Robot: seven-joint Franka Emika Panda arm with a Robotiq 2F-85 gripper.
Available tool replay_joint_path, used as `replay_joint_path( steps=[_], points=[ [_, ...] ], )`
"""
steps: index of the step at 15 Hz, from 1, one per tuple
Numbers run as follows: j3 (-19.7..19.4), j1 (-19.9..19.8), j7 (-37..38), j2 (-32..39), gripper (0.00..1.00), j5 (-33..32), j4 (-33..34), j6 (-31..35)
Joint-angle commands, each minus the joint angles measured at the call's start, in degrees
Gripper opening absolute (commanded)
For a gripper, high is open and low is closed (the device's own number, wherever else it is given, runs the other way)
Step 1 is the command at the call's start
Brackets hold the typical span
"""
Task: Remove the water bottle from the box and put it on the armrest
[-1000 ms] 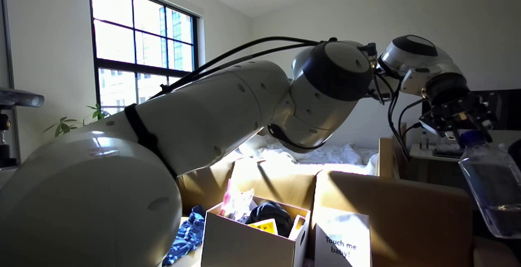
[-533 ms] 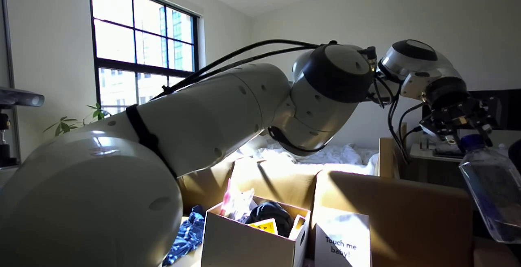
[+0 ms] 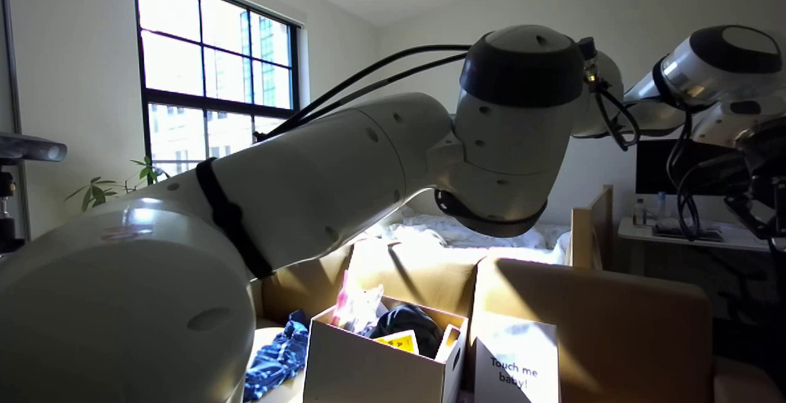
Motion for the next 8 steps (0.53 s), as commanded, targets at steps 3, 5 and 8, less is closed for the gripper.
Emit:
replay_joint_path(
  steps=[3,5,8],
  points=[
    [6.9,-2.3,-1.3,3.0,0.1,9.9,1.3,13.8],
    [19.6,-4.9,-0.4,2.7,0.1,1.2,4.1,16.0],
    [20.8,-3.6,-1.2,2.9,0.1,1.9,1.9,17.5]
  ],
)
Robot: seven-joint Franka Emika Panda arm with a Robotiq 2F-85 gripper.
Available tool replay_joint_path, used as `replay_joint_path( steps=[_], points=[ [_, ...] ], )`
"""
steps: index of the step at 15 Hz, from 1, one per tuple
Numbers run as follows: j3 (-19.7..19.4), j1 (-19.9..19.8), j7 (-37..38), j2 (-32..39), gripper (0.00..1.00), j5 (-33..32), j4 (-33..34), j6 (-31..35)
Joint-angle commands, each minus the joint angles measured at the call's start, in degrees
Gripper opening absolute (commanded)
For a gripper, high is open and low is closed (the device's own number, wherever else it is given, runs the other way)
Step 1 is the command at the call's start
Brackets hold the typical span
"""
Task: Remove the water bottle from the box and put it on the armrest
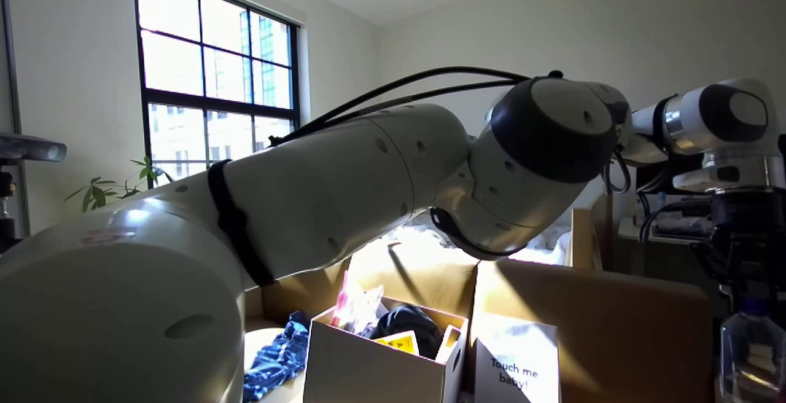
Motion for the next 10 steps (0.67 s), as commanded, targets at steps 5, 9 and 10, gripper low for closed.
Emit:
replay_joint_path(
  steps=[5,9,10],
  points=[
    [-0.8,-0.3,-1.7,-0.7,0.1,-1.9,-2.1,-3.5],
    [-1.4,-1.5,-0.8,-0.3,0.1,-3.4,-2.9,-10.6],
    [-1.5,-1.9,-0.6,-0.3,0.1,-3.6,-2.9,-12.1]
  ],
)
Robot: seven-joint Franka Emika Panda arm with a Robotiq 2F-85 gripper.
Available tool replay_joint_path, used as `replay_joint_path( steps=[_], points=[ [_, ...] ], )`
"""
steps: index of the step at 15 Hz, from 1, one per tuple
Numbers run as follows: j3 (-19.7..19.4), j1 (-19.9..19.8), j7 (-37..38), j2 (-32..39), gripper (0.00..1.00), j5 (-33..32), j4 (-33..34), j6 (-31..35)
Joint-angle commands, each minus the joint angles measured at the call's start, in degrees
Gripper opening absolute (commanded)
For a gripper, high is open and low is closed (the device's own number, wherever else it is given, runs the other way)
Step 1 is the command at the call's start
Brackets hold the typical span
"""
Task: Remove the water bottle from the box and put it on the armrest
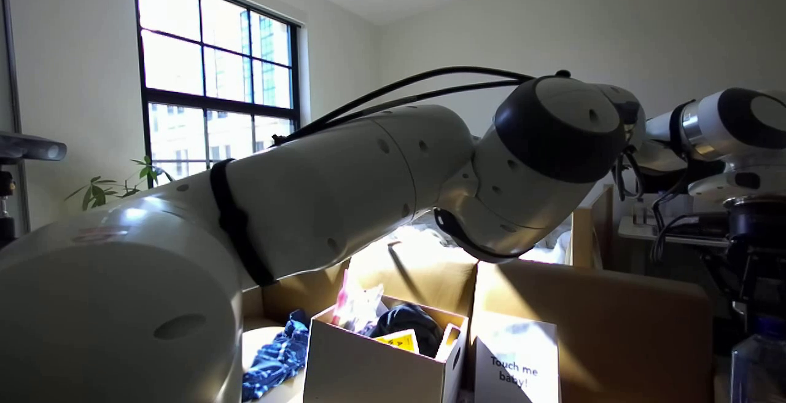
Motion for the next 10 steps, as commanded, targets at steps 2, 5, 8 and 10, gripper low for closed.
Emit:
replay_joint_path(
  steps=[2,5,8,10],
  points=[
    [-2.9,-0.3,0.0,-1.3,0.1,-0.5,-3.5,-5.6],
    [-8.2,0.6,0.1,-0.7,0.1,-0.1,-6.0,-9.4],
    [-14.9,2.1,0.1,1.3,0.1,1.2,-8.1,-12.3],
    [-20.5,3.6,0.1,3.1,0.1,3.3,-10.0,-13.8]
  ],
)
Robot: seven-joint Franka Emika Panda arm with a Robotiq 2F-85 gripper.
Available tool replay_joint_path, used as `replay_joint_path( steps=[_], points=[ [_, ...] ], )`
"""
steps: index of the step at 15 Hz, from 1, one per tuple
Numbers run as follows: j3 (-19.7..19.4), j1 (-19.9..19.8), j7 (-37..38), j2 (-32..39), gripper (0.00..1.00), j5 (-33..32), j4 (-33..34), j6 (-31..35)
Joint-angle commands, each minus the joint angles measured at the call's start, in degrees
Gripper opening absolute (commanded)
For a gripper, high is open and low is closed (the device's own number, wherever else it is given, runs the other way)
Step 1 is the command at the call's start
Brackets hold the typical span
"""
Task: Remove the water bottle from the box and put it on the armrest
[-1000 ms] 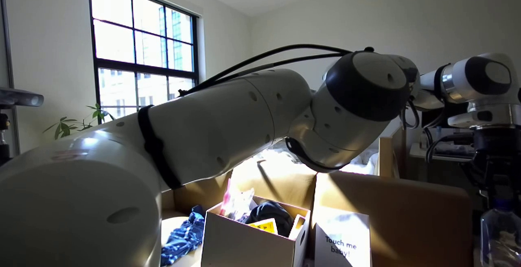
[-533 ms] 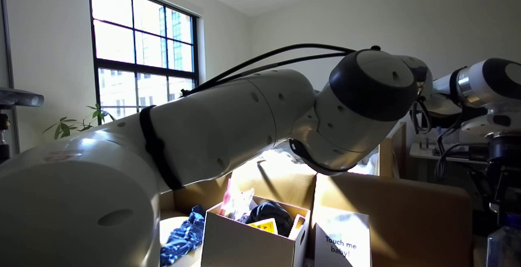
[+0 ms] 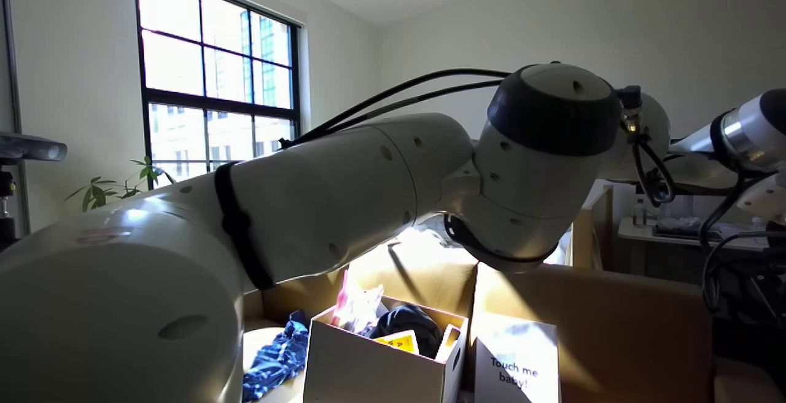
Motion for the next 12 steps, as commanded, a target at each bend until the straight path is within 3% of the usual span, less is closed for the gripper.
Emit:
replay_joint_path(
  steps=[1,4,6,9,11,12],
  points=[
    [-8.9,3.2,0.0,2.5,0.1,3.4,-4.0,-3.3],
    [-13.9,4.2,0.0,5.8,0.1,5.2,-3.8,-6.2],
    [-19.8,6.1,0.0,7.8,0.1,8.1,-6.4,-6.9],
    [-33.2,11.6,0.1,11.5,0.1,18.8,-16.9,-5.6],
    [-41.6,12.3,0.1,15.3,0.1,27.5,-19.9,-7.8],
    [-38.3,13.4,0.1,12.8,0.1,24.6,-23.8,-6.9]
  ],
)
